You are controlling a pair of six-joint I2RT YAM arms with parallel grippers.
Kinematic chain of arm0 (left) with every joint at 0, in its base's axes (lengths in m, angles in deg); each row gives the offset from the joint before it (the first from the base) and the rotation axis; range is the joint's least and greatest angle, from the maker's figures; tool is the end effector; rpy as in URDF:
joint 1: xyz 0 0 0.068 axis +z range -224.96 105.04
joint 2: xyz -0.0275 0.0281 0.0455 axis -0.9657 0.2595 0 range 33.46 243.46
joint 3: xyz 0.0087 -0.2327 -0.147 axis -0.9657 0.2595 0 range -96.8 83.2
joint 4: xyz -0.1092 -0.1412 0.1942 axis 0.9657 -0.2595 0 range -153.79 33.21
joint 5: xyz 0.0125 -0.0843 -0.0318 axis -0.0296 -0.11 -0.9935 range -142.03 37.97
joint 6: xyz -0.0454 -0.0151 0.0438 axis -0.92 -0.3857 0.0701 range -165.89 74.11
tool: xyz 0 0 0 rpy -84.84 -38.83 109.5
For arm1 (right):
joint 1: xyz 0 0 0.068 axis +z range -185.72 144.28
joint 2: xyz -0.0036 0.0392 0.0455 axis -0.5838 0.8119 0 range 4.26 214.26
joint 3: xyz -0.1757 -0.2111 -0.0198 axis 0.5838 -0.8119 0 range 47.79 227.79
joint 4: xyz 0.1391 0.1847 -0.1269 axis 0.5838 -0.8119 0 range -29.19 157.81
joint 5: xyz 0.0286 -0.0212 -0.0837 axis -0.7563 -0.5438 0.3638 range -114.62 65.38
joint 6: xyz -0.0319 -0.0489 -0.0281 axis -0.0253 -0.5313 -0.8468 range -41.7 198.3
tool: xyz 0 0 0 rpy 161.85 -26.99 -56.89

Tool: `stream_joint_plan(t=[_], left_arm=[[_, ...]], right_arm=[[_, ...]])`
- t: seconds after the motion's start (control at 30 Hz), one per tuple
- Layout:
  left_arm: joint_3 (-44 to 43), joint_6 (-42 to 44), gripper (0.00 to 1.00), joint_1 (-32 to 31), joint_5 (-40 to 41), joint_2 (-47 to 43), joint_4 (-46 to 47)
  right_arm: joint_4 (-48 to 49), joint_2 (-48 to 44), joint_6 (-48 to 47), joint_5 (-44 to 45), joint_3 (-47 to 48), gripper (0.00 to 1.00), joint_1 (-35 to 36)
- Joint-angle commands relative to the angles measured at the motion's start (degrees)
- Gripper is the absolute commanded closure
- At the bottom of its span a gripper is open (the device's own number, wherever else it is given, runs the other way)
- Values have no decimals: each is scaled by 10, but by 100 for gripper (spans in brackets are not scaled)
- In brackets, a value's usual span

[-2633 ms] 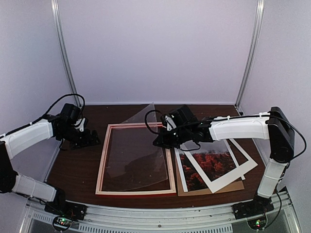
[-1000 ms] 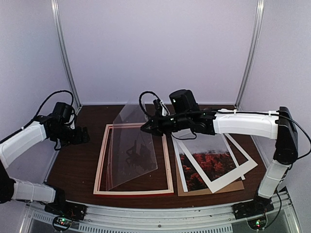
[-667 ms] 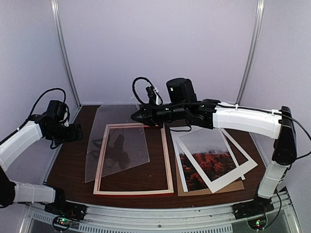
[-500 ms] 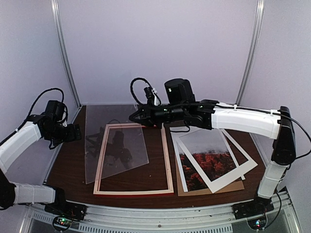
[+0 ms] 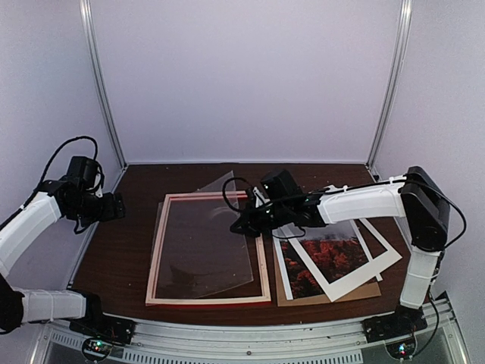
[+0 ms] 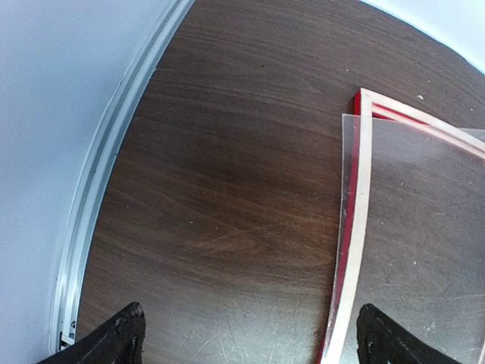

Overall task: Put the photo into the frame
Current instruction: Place the glass panel at the frame body.

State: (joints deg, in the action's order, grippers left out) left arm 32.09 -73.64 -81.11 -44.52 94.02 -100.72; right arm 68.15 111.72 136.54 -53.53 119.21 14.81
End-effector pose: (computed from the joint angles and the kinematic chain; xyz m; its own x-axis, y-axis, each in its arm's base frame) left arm 0.2165 -0.0168 0.2646 -0.7195 -0.3868 -0.5768 -0.3462 0.9198 -0.1849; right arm 0.2555 0.3486 0.2018 -0.9820 -0.0216 -0.1876 -0.1716 0.5162 0.8391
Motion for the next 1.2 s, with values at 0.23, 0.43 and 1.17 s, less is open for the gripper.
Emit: stream_joint_plan(t=[0.23,0.43,1.17], left_arm=[[17,12,2,4,-59,12,37],[23,11,2,4,-70,13,43],[31,15,2,3,-135,22,65]], right_arm=[[33,4,-17,27,-22,100,-11],[14,-8,-21,54,-30,100,-11],[-21,-7,-23,90,-35,100,-11]])
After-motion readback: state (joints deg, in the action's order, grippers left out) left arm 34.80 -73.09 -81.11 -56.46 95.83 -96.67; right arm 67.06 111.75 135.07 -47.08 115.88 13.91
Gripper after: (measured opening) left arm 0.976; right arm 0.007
